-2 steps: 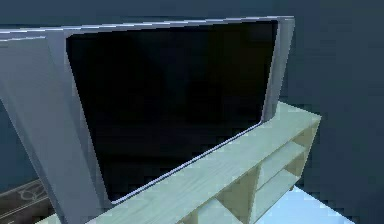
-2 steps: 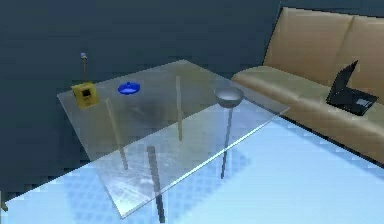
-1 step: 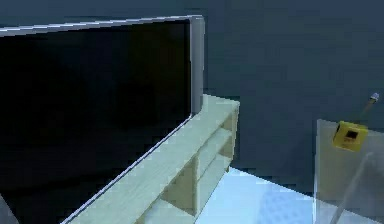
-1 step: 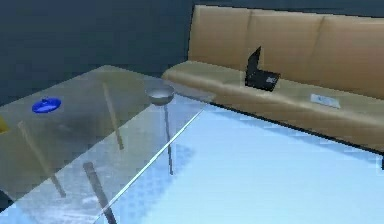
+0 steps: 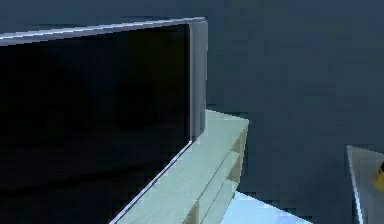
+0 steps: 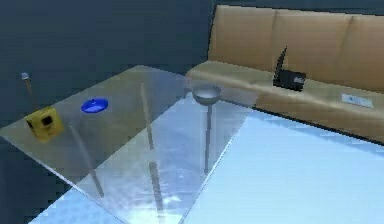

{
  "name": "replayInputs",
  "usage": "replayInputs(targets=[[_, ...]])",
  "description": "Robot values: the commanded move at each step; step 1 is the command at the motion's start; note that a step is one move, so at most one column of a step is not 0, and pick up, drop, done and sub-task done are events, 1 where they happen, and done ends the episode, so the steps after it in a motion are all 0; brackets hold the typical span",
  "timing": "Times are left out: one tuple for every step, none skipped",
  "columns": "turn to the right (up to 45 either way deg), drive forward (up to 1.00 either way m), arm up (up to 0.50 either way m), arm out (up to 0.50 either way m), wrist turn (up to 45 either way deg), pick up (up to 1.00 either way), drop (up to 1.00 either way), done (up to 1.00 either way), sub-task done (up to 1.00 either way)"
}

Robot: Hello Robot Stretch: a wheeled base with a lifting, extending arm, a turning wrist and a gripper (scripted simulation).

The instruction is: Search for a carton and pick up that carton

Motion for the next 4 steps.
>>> replayInputs(targets=[[21.0,0.00,0.00,0.00,0.0,0.00,0.00,0.00,0.00],[0.0,0.35,0.00,0.00,0.0,0.00,0.00,0.00,0.00],[-42.0,0.00,0.00,0.00,0.0,0.00,0.00,0.00,0.00],[0.0,0.00,0.50,0.00,0.0,0.00,0.00,0.00,0.00]])
